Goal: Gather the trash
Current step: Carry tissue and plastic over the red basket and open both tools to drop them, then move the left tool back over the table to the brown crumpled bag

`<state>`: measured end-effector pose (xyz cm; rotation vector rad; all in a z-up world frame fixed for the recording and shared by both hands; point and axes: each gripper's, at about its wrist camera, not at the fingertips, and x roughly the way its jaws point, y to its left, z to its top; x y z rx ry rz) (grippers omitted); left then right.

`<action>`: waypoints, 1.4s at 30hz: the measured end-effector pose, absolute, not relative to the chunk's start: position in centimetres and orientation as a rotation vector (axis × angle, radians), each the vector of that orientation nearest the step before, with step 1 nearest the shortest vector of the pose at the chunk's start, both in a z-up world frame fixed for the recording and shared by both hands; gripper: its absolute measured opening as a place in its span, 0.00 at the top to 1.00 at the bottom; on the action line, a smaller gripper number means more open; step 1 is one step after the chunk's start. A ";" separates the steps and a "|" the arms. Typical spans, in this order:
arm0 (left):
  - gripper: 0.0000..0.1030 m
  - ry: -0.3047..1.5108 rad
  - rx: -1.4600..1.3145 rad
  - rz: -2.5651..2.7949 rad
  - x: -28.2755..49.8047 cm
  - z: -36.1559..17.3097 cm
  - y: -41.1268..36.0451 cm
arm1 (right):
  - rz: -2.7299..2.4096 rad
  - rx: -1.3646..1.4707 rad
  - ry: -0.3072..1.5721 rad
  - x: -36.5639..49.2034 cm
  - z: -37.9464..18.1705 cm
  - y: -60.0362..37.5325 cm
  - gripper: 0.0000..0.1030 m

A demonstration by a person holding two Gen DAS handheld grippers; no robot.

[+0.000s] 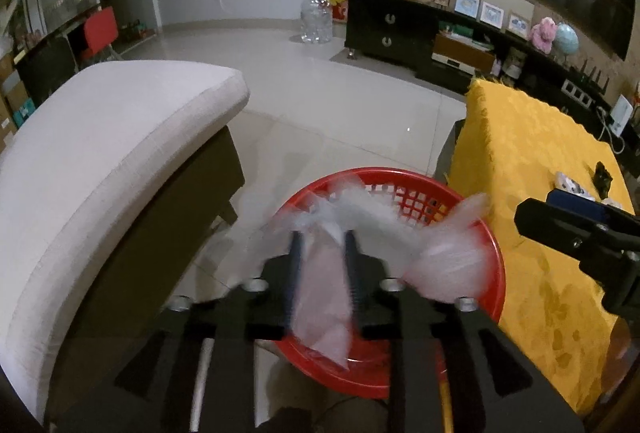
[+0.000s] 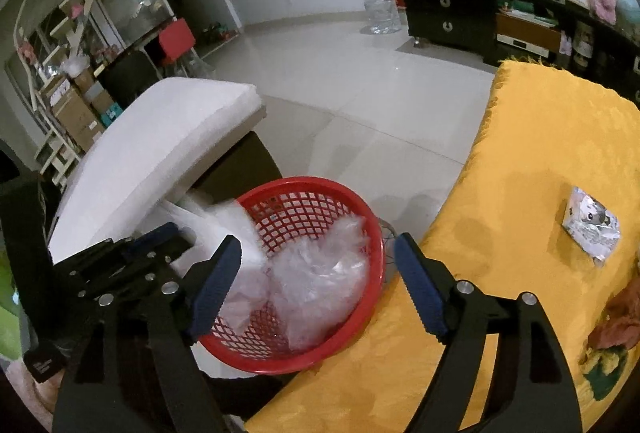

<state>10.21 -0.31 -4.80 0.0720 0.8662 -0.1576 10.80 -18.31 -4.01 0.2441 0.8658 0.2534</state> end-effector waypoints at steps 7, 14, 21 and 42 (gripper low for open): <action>0.35 0.809 0.062 -0.167 9.5 -3.6 -1.0 | 0.198 0.225 0.811 9.6 -2.5 -19.8 0.26; 0.23 0.738 0.042 -0.187 8.7 -2.1 -2.2 | 0.085 0.164 0.732 7.8 -1.2 -22.0 0.21; 0.19 0.713 0.028 -0.235 8.0 -1.4 -3.8 | -0.043 0.194 0.709 6.0 -1.0 -25.9 0.12; 0.18 0.710 0.132 -0.493 3.4 -1.7 -16.8 | -0.459 0.404 0.652 -6.0 -1.9 -42.1 0.12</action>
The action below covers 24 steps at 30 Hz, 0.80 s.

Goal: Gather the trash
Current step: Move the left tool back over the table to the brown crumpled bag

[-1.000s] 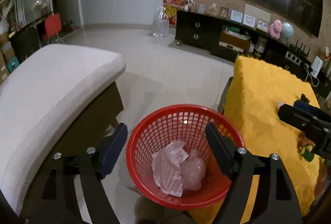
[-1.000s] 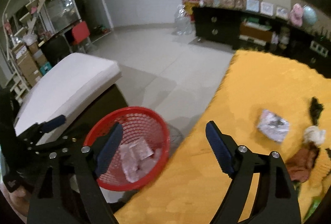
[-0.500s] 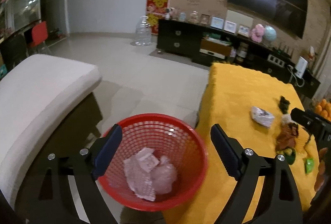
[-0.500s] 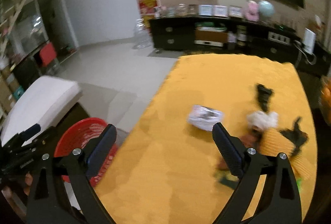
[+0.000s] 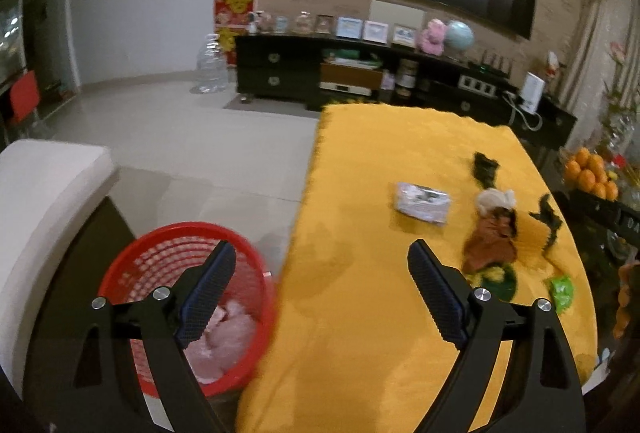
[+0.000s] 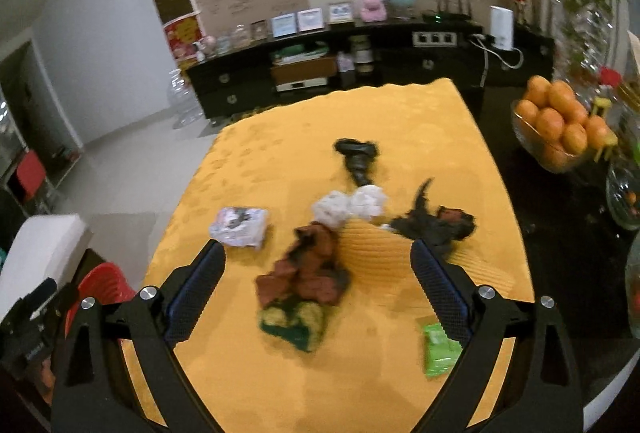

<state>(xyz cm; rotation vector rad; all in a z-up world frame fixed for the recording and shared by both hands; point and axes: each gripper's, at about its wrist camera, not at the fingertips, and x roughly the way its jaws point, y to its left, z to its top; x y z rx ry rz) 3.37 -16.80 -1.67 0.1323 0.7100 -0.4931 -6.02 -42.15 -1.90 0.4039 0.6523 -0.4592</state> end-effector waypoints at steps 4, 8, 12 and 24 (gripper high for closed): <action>0.18 0.719 0.177 -0.539 2.9 -2.0 -19.7 | -0.480 0.426 0.655 -6.8 -2.1 -43.2 0.12; 0.18 0.741 0.210 -0.612 2.5 -2.1 -23.0 | -0.493 0.445 0.651 -7.8 -2.1 -44.2 0.12; 0.18 0.759 0.275 -0.697 2.4 -2.5 -27.0 | -0.515 0.478 0.647 -9.0 -2.1 -45.6 0.12; 0.18 0.859 0.381 -0.851 3.6 -7.5 -36.7 | -0.556 0.577 0.658 -10.9 -3.4 -48.6 0.12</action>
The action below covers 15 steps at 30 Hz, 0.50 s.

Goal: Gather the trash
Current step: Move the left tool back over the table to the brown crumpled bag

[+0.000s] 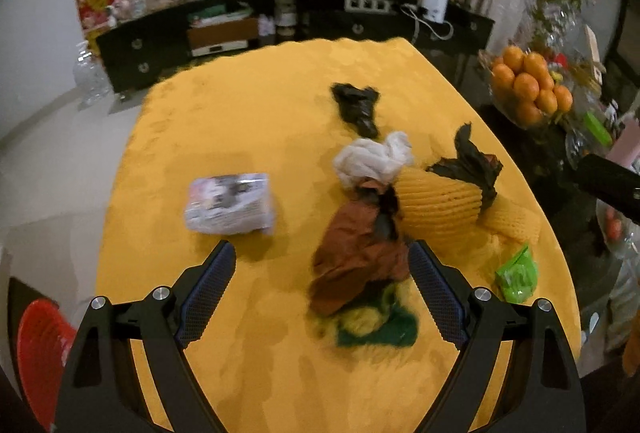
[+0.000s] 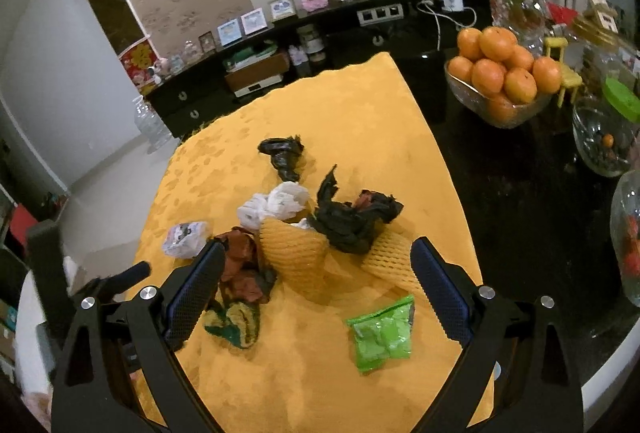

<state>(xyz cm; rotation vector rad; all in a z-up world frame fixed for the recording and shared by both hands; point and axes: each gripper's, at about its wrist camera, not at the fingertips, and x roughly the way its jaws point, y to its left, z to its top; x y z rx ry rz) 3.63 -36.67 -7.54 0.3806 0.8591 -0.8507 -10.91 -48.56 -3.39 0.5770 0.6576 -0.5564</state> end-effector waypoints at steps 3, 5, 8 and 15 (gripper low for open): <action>0.18 0.862 0.421 -0.871 3.4 -8.7 -38.6 | -0.557 0.585 0.662 -11.0 -3.6 -48.7 0.12; 0.18 0.874 0.447 -0.880 3.5 -9.7 -39.7 | -0.554 0.586 0.667 -11.0 -3.7 -48.7 0.12; 0.18 0.903 0.458 -0.863 4.2 -11.2 -40.5 | -0.547 0.589 0.680 -10.8 -4.1 -48.7 0.12; 0.47 0.971 0.352 -0.910 5.3 -12.1 -40.4 | -0.545 0.611 0.695 -10.8 -4.8 -49.1 0.12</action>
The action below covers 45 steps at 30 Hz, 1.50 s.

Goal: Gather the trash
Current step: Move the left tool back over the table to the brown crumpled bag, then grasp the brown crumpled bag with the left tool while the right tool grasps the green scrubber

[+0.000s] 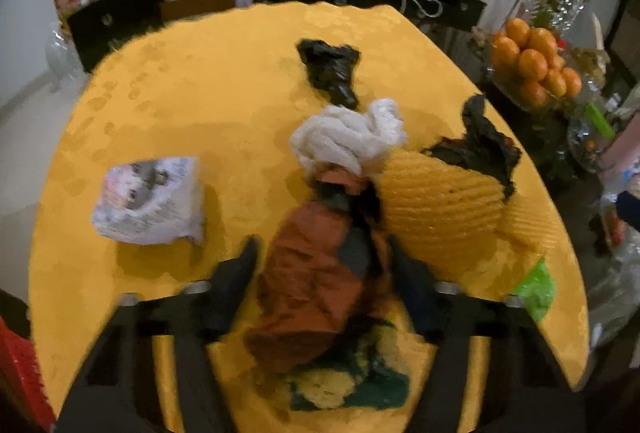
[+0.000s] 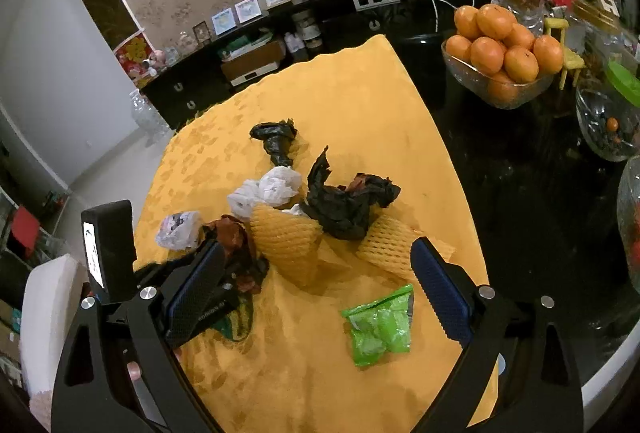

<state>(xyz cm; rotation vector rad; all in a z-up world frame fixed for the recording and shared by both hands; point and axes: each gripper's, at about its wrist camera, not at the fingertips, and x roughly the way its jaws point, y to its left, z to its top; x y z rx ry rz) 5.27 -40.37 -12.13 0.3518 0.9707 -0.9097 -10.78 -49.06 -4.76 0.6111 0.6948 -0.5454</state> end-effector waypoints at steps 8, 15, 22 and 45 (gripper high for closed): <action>0.54 0.924 0.288 -0.900 5.3 -9.8 -38.2 | -0.532 0.598 0.708 -10.2 -5.1 -48.7 0.12; 0.54 0.828 0.193 -0.831 6.4 -5.0 -33.8 | -0.506 0.567 0.726 -8.9 -5.8 -47.6 0.12; 0.54 0.722 0.183 -0.727 6.6 -1.4 -29.7 | -0.386 0.453 0.807 -4.8 -8.0 -43.2 0.12; 0.54 0.659 0.197 -0.639 7.3 0.4 -24.7 | -0.320 0.289 0.950 0.0 -12.2 -38.7 0.45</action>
